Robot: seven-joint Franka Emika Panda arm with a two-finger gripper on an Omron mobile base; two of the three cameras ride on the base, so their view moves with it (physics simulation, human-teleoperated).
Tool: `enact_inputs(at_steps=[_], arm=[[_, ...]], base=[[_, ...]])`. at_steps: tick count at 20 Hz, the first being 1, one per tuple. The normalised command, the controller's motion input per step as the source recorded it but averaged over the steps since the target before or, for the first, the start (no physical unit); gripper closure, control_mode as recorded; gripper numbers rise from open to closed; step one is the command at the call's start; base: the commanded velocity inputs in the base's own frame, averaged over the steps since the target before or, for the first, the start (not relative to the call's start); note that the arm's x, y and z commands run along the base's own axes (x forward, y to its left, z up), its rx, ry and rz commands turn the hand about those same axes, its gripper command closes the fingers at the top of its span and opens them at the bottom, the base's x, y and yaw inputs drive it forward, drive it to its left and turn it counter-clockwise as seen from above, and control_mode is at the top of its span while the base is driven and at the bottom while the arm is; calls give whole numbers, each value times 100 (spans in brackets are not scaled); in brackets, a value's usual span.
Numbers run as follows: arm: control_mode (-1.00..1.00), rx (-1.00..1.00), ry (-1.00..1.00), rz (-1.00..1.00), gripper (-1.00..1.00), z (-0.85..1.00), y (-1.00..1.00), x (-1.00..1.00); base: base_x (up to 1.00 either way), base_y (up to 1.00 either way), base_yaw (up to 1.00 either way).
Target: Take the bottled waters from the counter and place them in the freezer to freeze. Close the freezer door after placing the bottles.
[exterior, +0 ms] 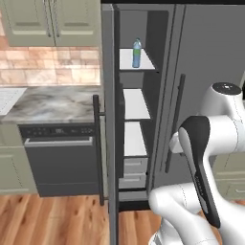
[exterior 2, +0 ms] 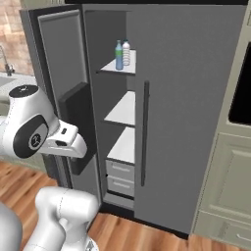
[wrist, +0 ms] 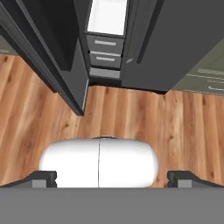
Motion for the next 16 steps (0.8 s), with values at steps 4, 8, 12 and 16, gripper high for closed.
enact_inputs(at_steps=[4, 8, 12, 16], arm=[[100, 0, 0, 0, -100, 0, 0, 0], [100, 0, 0, 0, -100, 0, 0, 0], [100, 0, 0, 0, -100, 0, 0, 0], [100, 0, 0, 0, -100, 0, 0, 0]], base=[[-18, 41, -12], [-22, 41, -13], [-16, 41, -13], [-14, 42, -13]])
